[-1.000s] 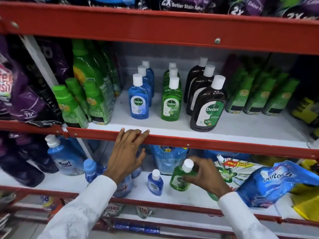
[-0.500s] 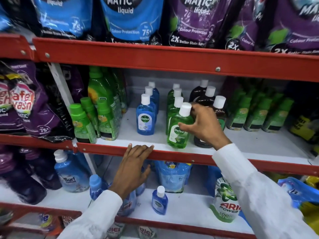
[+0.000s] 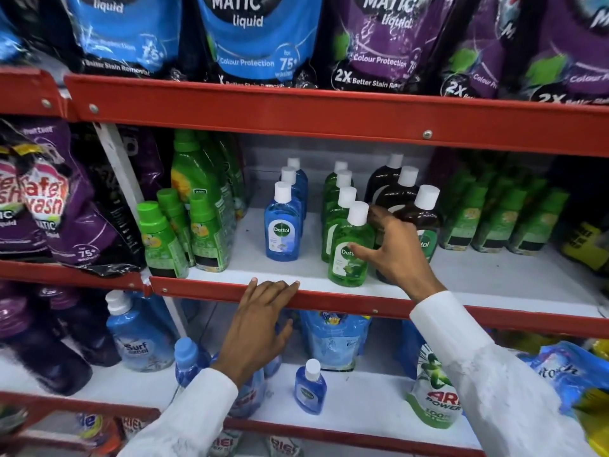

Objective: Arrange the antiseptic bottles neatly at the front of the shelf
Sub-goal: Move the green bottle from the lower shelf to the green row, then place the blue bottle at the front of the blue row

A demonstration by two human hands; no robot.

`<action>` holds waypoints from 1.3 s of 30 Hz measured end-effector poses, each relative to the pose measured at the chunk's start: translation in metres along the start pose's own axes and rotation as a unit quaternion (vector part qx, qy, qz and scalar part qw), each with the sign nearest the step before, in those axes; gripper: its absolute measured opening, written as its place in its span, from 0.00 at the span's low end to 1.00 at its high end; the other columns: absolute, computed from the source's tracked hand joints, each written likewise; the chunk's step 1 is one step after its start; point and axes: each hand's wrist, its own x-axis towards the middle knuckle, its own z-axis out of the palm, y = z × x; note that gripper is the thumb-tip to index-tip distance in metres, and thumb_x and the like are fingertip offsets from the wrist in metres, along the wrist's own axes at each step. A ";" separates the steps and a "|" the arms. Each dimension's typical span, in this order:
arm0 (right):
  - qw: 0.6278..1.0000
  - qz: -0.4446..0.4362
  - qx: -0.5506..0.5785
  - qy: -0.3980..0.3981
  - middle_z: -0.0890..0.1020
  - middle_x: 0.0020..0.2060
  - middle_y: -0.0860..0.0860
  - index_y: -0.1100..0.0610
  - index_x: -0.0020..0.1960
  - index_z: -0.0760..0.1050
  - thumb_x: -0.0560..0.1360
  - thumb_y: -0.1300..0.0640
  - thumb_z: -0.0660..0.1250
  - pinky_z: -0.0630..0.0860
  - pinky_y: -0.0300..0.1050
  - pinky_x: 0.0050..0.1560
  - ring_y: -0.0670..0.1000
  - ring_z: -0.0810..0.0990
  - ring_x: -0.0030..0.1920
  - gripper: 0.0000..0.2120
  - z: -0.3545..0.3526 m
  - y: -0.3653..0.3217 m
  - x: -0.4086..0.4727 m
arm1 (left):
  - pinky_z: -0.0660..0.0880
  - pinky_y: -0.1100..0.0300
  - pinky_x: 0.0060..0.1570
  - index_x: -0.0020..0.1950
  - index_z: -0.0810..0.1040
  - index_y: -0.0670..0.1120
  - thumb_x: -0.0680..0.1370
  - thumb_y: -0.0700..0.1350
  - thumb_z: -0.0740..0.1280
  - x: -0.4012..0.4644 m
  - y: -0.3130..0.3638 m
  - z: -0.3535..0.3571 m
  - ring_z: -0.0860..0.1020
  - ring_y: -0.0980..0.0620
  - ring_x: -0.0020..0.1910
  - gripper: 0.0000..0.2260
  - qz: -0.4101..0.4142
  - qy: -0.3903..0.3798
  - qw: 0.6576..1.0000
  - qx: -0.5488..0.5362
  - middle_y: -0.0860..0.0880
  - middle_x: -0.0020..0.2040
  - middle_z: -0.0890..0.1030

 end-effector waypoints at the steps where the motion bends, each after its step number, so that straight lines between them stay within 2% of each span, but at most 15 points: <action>1: 1.000 -0.002 -0.001 0.022 0.82 0.61 0.54 0.55 0.71 0.69 0.67 0.53 0.79 0.77 0.49 0.63 0.53 0.81 0.60 0.36 -0.001 0.000 -0.008 | 0.50 0.50 0.79 0.76 0.64 0.55 0.74 0.50 0.66 0.000 0.000 0.000 0.69 0.51 0.70 0.30 0.003 0.000 1.000 -0.004 0.51 0.70 0.74; 3: 0.995 -0.028 0.015 0.098 0.80 0.63 0.54 0.54 0.71 0.69 0.69 0.54 0.78 0.76 0.48 0.65 0.52 0.79 0.62 0.34 -0.003 0.000 -0.031 | 0.51 0.50 0.79 0.75 0.65 0.54 0.74 0.50 0.67 -0.001 0.000 -0.003 0.69 0.50 0.71 0.30 0.006 0.005 1.000 -0.007 0.50 0.70 0.75; 5: 0.982 -0.077 0.036 0.168 0.82 0.57 0.53 0.55 0.65 0.75 0.71 0.58 0.76 0.75 0.38 0.61 0.50 0.81 0.55 0.24 0.004 0.003 -0.063 | 0.52 0.48 0.78 0.75 0.66 0.52 0.73 0.50 0.67 -0.004 -0.004 -0.006 0.69 0.48 0.70 0.29 -0.005 0.014 1.000 0.000 0.48 0.68 0.75; 7: 0.980 -0.101 0.026 0.169 0.83 0.49 0.52 0.55 0.58 0.79 0.71 0.62 0.74 0.74 0.32 0.54 0.49 0.81 0.47 0.16 0.025 0.013 -0.096 | 0.54 0.45 0.78 0.74 0.68 0.51 0.73 0.49 0.68 -0.010 -0.012 -0.009 0.69 0.45 0.70 0.29 -0.027 0.026 0.999 0.008 0.46 0.66 0.75; 9: 0.993 -0.068 0.033 0.089 0.83 0.48 0.48 0.53 0.56 0.79 0.71 0.61 0.74 0.77 0.38 0.52 0.47 0.80 0.45 0.15 0.059 0.030 -0.122 | 0.55 0.43 0.78 0.75 0.66 0.51 0.73 0.47 0.71 -0.014 -0.019 -0.011 0.68 0.45 0.70 0.31 -0.037 0.028 0.999 0.020 0.45 0.67 0.74; 11: 0.999 0.007 0.035 -0.039 0.81 0.51 0.45 0.49 0.61 0.75 0.69 0.56 0.73 0.78 0.44 0.52 0.45 0.79 0.46 0.21 0.100 0.054 -0.139 | 0.55 0.42 0.78 0.75 0.65 0.52 0.73 0.46 0.71 -0.016 -0.023 -0.011 0.67 0.44 0.72 0.32 -0.034 0.025 0.999 0.029 0.45 0.68 0.74; 14: 0.977 0.096 0.022 -0.187 0.81 0.58 0.48 0.49 0.66 0.71 0.66 0.48 0.73 0.78 0.47 0.56 0.50 0.80 0.55 0.30 0.154 0.079 -0.154 | 0.55 0.41 0.78 0.75 0.66 0.52 0.74 0.46 0.71 -0.016 -0.022 -0.010 0.67 0.44 0.72 0.30 -0.041 0.027 0.999 0.009 0.46 0.69 0.74; 16: 0.962 0.129 0.015 -0.241 0.82 0.57 0.49 0.49 0.63 0.73 0.64 0.47 0.73 0.77 0.46 0.54 0.52 0.81 0.56 0.28 0.179 0.087 -0.157 | 0.54 0.40 0.78 0.75 0.66 0.53 0.74 0.45 0.70 -0.016 -0.022 -0.010 0.66 0.45 0.73 0.30 -0.047 0.025 0.999 -0.002 0.46 0.69 0.74; 18: 0.956 0.139 0.003 -0.259 0.84 0.53 0.49 0.49 0.58 0.75 0.65 0.48 0.73 0.75 0.45 0.48 0.54 0.82 0.53 0.23 0.192 0.091 -0.155 | 0.54 0.40 0.78 0.75 0.65 0.53 0.74 0.45 0.70 -0.017 -0.023 -0.010 0.65 0.45 0.73 0.31 -0.045 0.020 0.999 -0.009 0.46 0.69 0.73; 22: 0.963 0.117 0.002 -0.242 0.85 0.45 0.50 0.51 0.50 0.79 0.64 0.51 0.73 0.72 0.42 0.41 0.52 0.81 0.44 0.15 0.195 0.091 -0.150 | 0.52 0.43 0.79 0.75 0.65 0.54 0.74 0.44 0.70 -0.017 -0.026 -0.013 0.65 0.46 0.74 0.31 -0.041 0.013 0.999 -0.020 0.47 0.70 0.73; 25: 0.977 0.087 0.004 -0.194 0.86 0.42 0.47 0.50 0.48 0.80 0.61 0.48 0.75 0.69 0.40 0.38 0.46 0.79 0.39 0.17 0.170 0.073 -0.141 | 0.49 0.47 0.79 0.76 0.64 0.53 0.74 0.45 0.69 -0.017 -0.028 -0.015 0.64 0.47 0.75 0.31 -0.038 0.013 0.999 -0.020 0.48 0.73 0.72; 28: 0.988 0.058 0.041 -0.137 0.86 0.39 0.44 0.50 0.49 0.81 0.58 0.44 0.76 0.73 0.38 0.36 0.43 0.81 0.36 0.21 0.127 0.037 -0.123 | 0.50 0.48 0.79 0.75 0.65 0.51 0.74 0.46 0.70 -0.019 -0.038 -0.018 0.66 0.47 0.75 0.30 -0.046 0.023 0.999 -0.002 0.47 0.72 0.73; 32: 0.992 0.019 0.113 -0.053 0.84 0.31 0.38 0.46 0.42 0.81 0.57 0.49 0.78 0.76 0.36 0.33 0.41 0.80 0.30 0.14 0.066 -0.024 -0.093 | 0.51 0.48 0.79 0.74 0.67 0.51 0.72 0.44 0.71 -0.024 -0.054 -0.025 0.67 0.45 0.73 0.30 -0.061 0.033 0.998 0.006 0.46 0.69 0.74; 36: 0.984 -0.009 0.177 -0.009 0.88 0.39 0.43 0.51 0.50 0.83 0.59 0.52 0.77 0.84 0.44 0.41 0.41 0.85 0.37 0.20 0.038 -0.068 -0.059 | 0.53 0.45 0.79 0.73 0.68 0.51 0.71 0.44 0.70 -0.023 -0.053 -0.025 0.68 0.44 0.72 0.30 -0.064 0.027 0.998 0.007 0.46 0.69 0.75; 39: 0.988 -0.030 0.152 0.018 0.88 0.42 0.43 0.51 0.54 0.82 0.60 0.51 0.76 0.83 0.43 0.44 0.40 0.85 0.40 0.21 0.038 -0.087 -0.033 | 0.51 0.50 0.79 0.73 0.68 0.51 0.71 0.45 0.70 -0.023 -0.054 -0.024 0.69 0.45 0.72 0.30 -0.063 0.031 0.997 0.010 0.46 0.68 0.75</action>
